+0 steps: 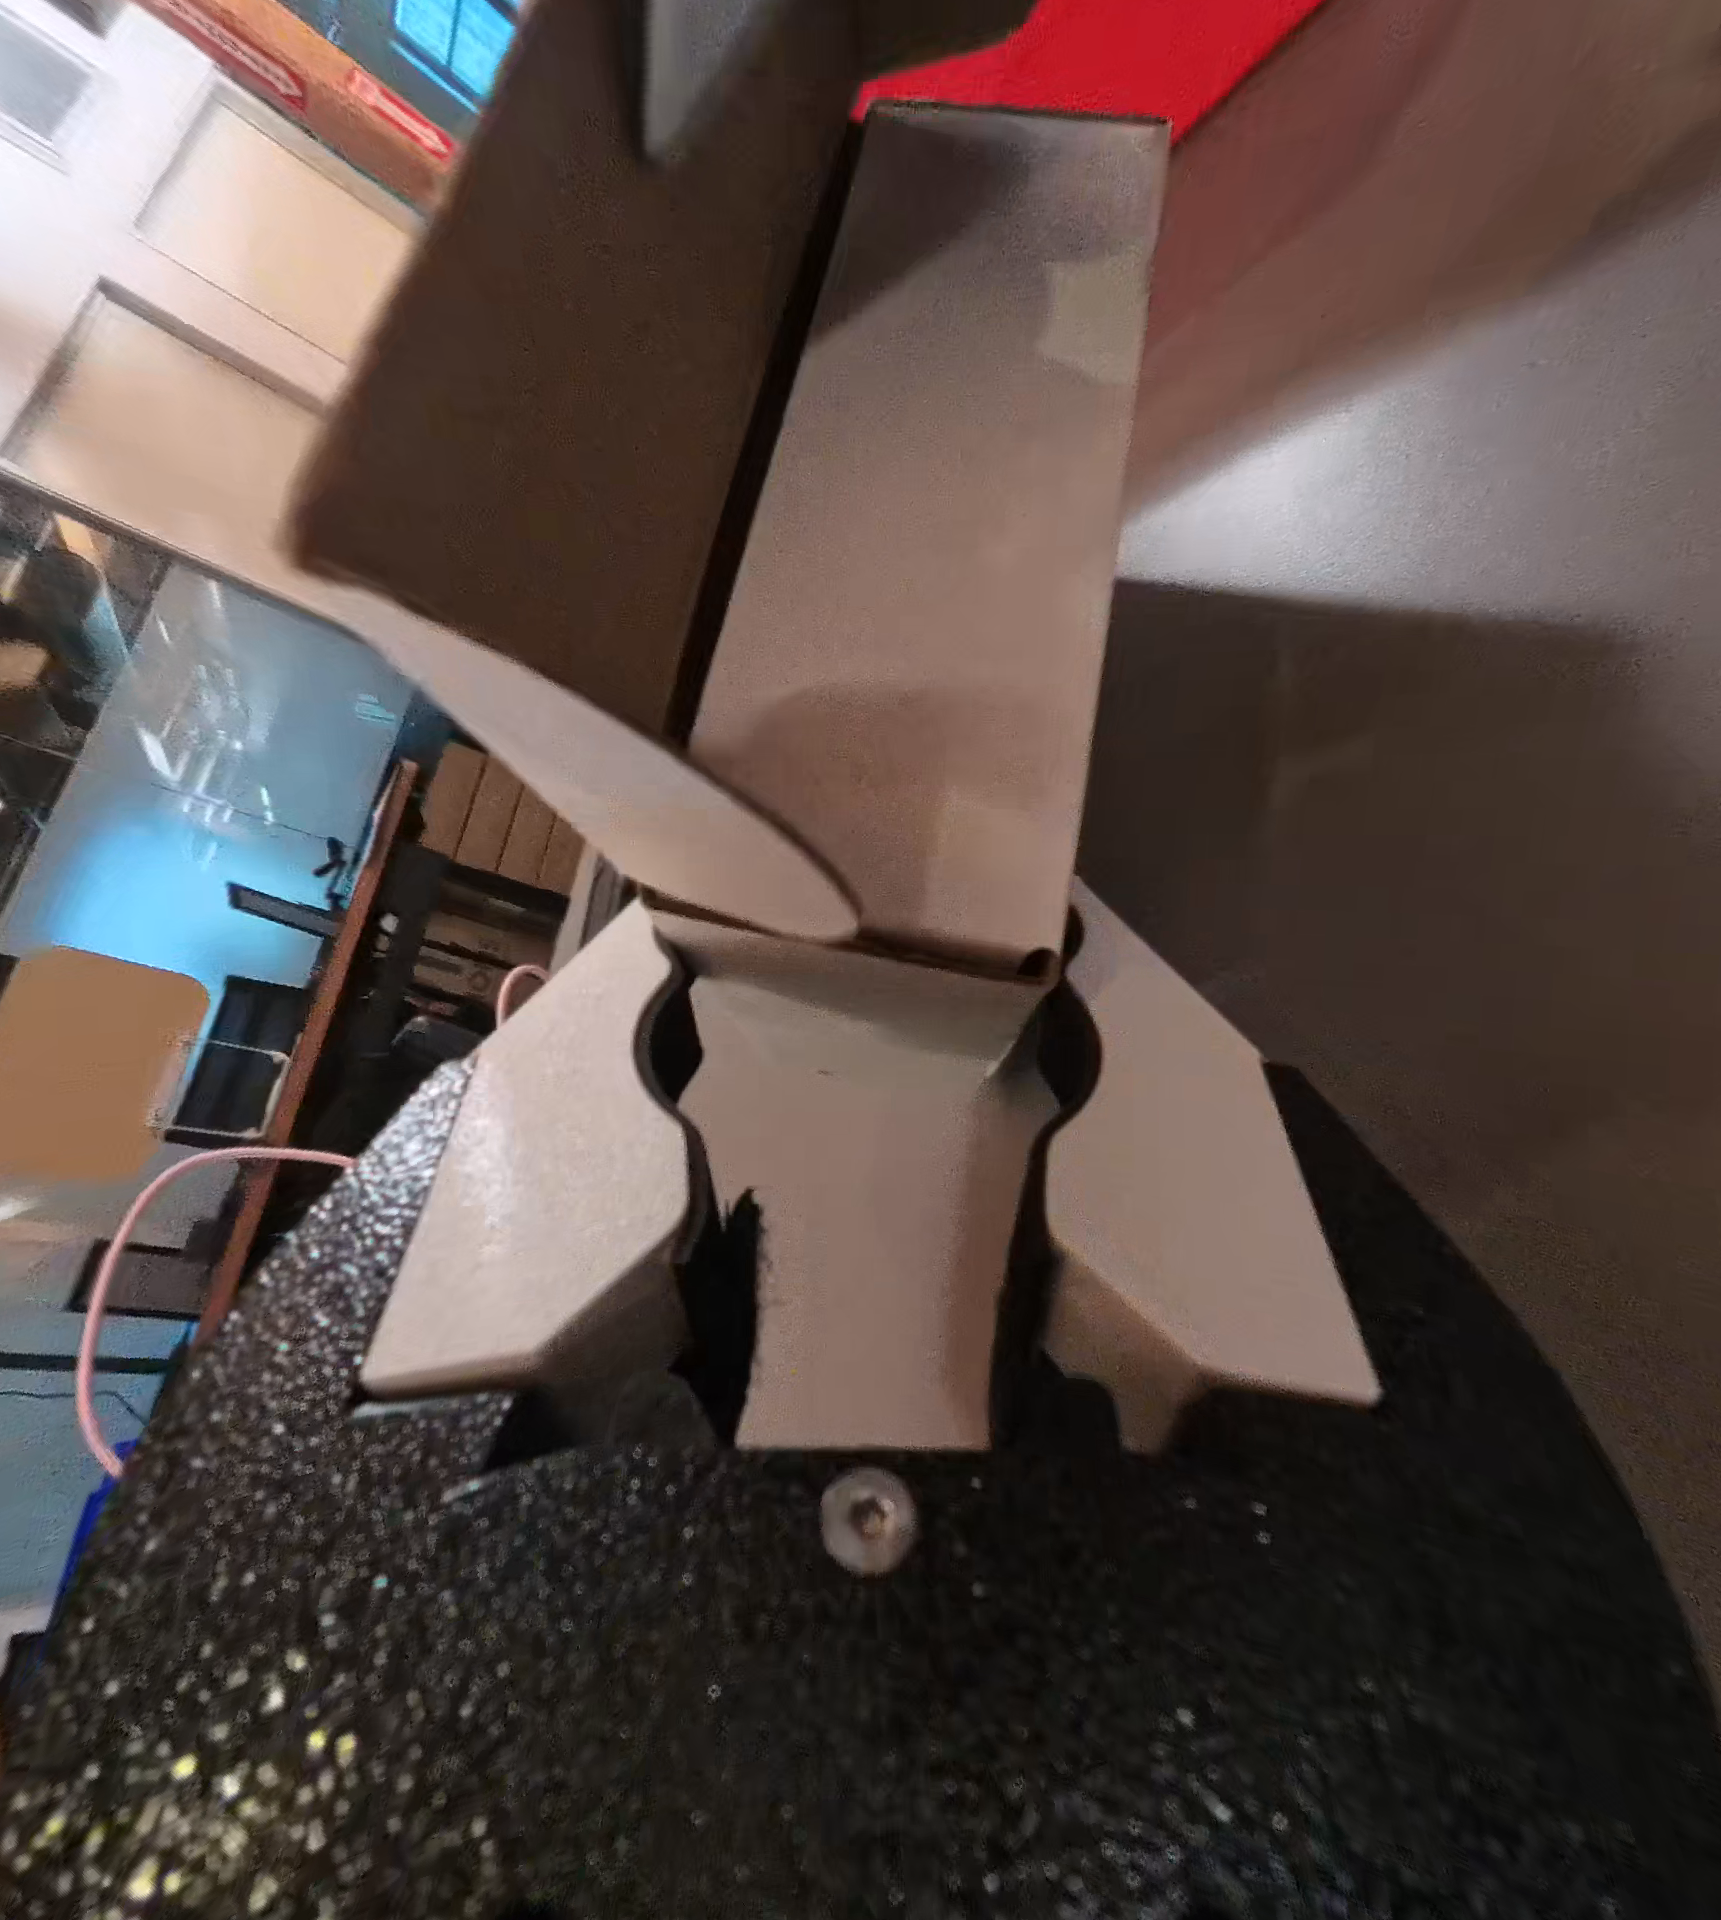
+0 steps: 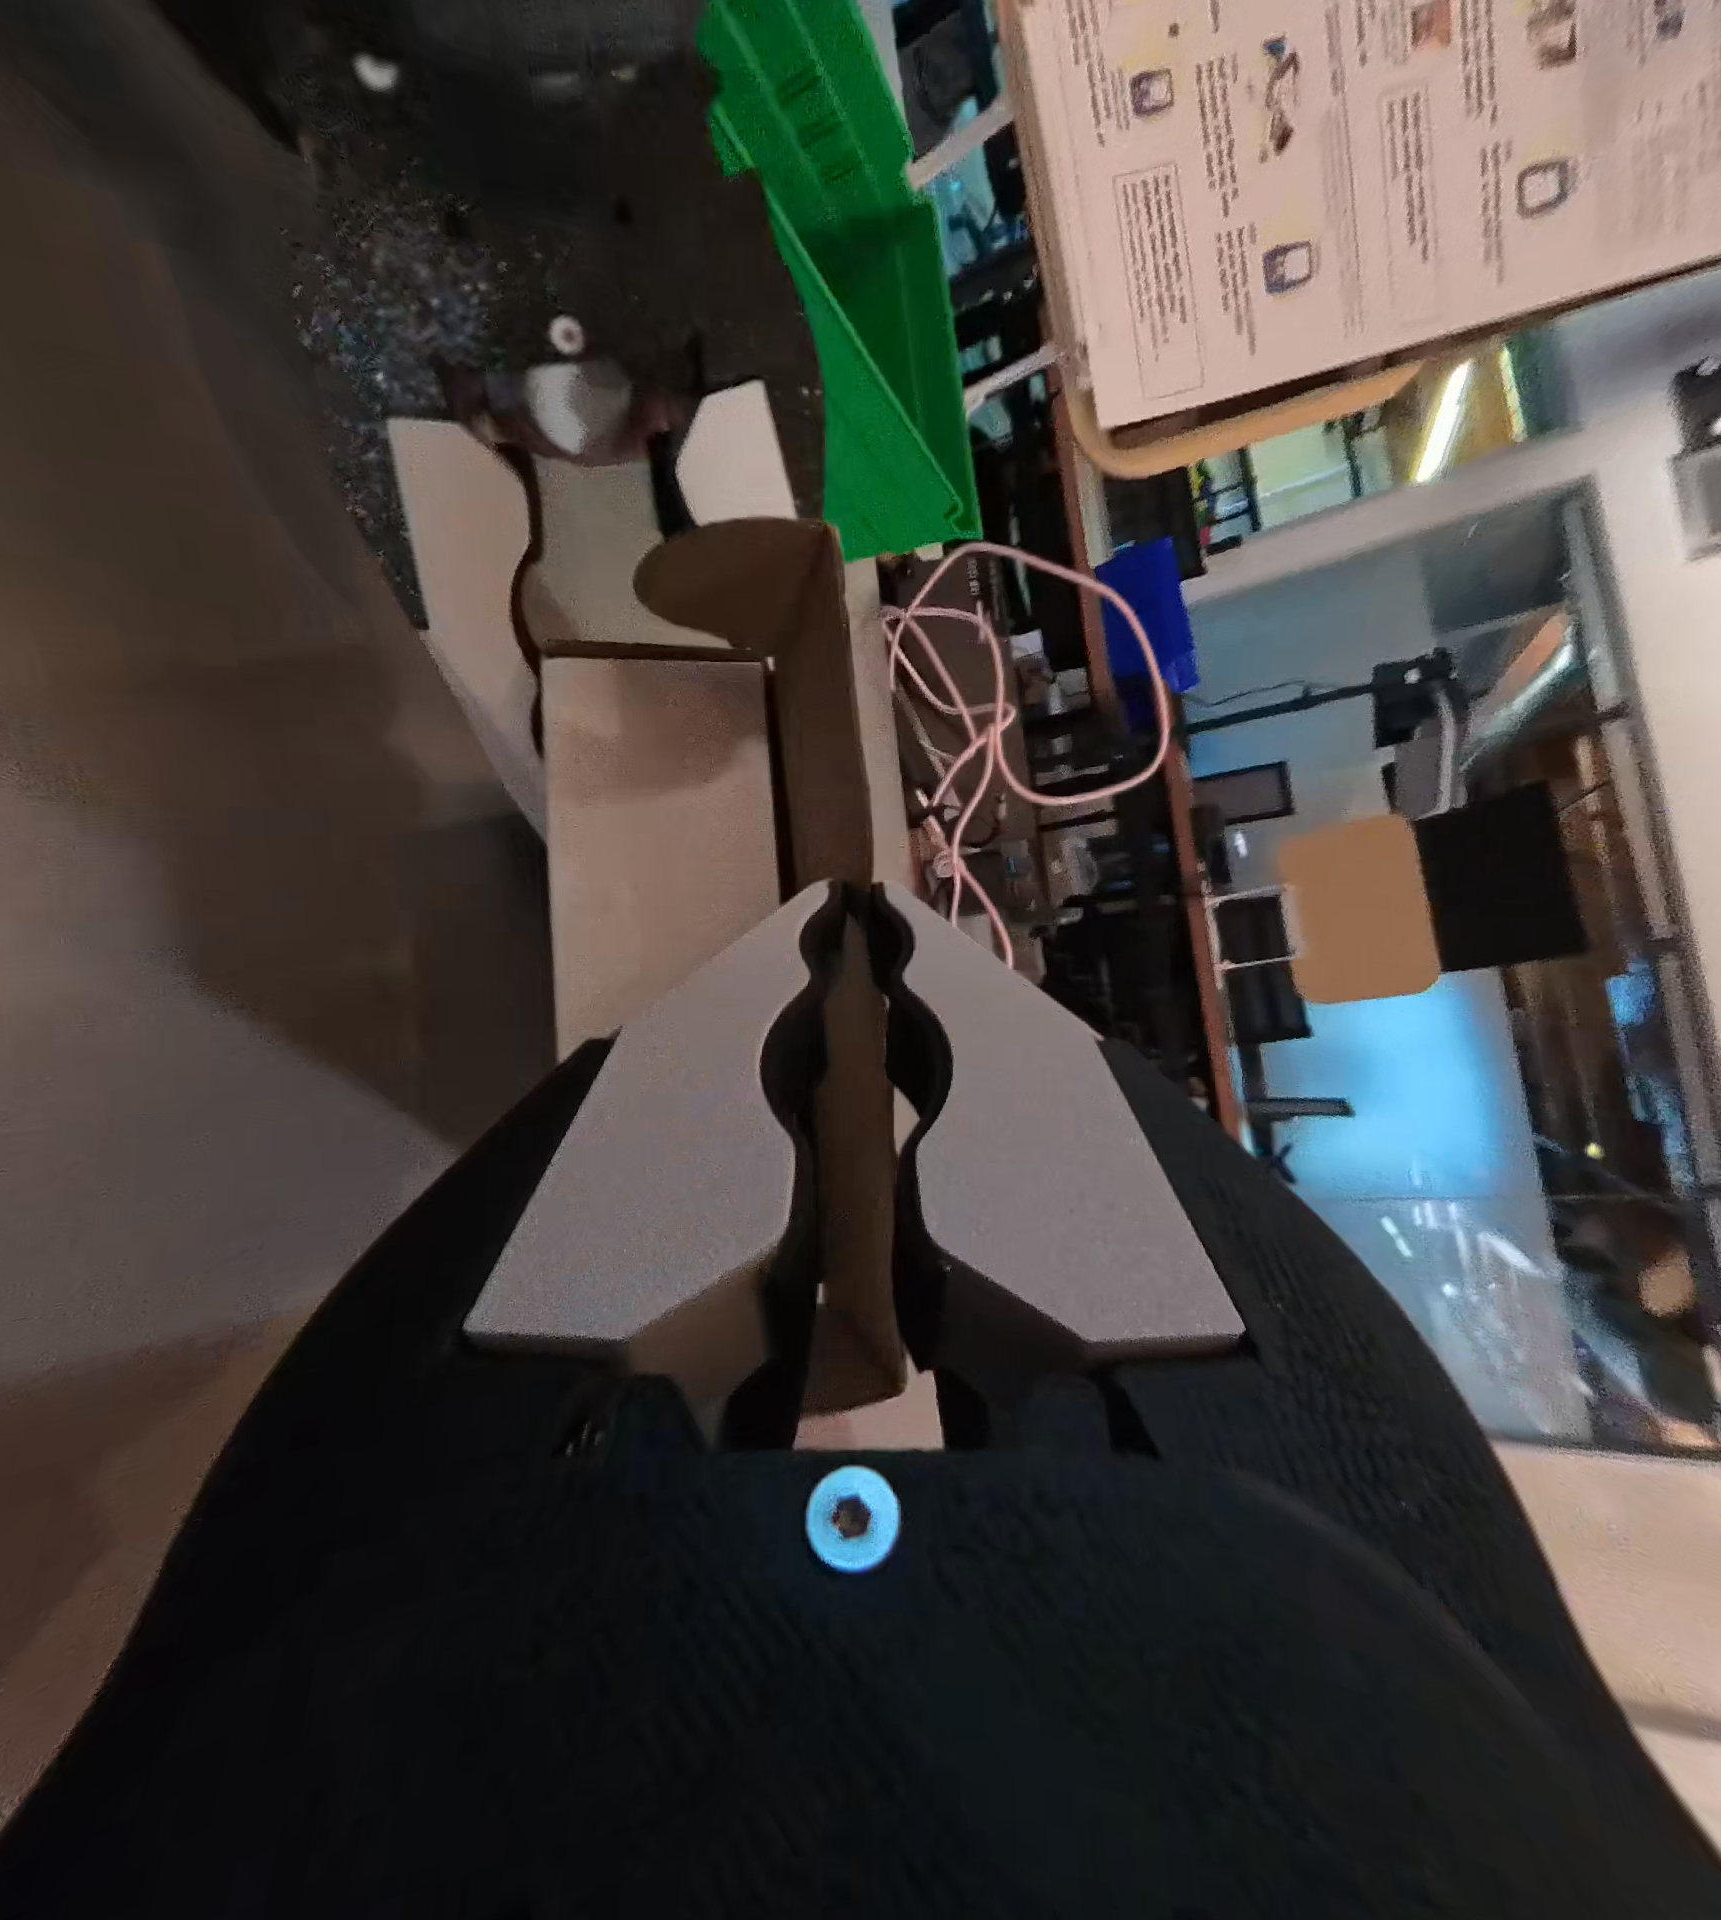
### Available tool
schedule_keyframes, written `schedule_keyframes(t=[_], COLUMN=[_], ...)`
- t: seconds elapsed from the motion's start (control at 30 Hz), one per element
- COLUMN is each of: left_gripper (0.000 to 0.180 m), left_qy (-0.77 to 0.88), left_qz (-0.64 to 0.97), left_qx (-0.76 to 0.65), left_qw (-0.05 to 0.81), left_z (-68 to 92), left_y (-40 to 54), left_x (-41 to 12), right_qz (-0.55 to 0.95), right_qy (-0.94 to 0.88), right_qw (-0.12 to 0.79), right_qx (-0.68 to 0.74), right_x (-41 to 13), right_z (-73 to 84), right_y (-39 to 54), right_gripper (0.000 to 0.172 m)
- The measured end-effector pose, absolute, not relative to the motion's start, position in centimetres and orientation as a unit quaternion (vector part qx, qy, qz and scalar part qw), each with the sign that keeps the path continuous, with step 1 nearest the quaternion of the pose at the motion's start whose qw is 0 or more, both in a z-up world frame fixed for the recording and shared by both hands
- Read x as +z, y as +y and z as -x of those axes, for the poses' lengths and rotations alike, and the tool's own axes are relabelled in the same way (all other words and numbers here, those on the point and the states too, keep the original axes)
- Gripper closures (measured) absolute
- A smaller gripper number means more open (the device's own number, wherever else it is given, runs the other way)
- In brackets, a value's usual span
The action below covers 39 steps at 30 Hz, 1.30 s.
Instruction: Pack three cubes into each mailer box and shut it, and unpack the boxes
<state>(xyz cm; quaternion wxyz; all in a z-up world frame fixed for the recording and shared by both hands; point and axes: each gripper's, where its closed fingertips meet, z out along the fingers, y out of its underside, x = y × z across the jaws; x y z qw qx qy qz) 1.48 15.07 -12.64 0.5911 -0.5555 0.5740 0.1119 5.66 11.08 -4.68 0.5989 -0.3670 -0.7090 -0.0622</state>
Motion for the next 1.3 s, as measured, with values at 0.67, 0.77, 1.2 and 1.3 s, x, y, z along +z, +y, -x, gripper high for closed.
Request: schedule_keyframes(t=[0.67,0.77,1.2,1.3], left_gripper=[0.121,0.145,0.180,0.180], left_qy=[0.506,0.497,0.429,0.434], left_qz=[0.510,0.533,0.615,0.613], left_qx=[-0.114,-0.023,0.046,0.036], left_qw=[0.686,0.684,0.660,0.659], left_z=[-2.9,-2.4,-0.3,-0.3], left_y=[10.5,11.7,14.0,13.9], left_x=[-6.1,-5.9,-5.6,-5.6], right_qz=[0.406,0.406,0.255,0.329], right_qy=[-0.707,-0.708,-0.758,-0.760], right_qw=[0.575,0.572,0.590,0.547], right_qx=[-0.071,-0.076,-0.109,-0.121], right_x=[-5.4,-5.5,-6.9,-9.3], right_z=[-6.2,-6.1,-3.9,-4.2], right_y=[12.1,12.1,9.2,11.9], right_gripper=[0.172,0.172,0.171,0.128])
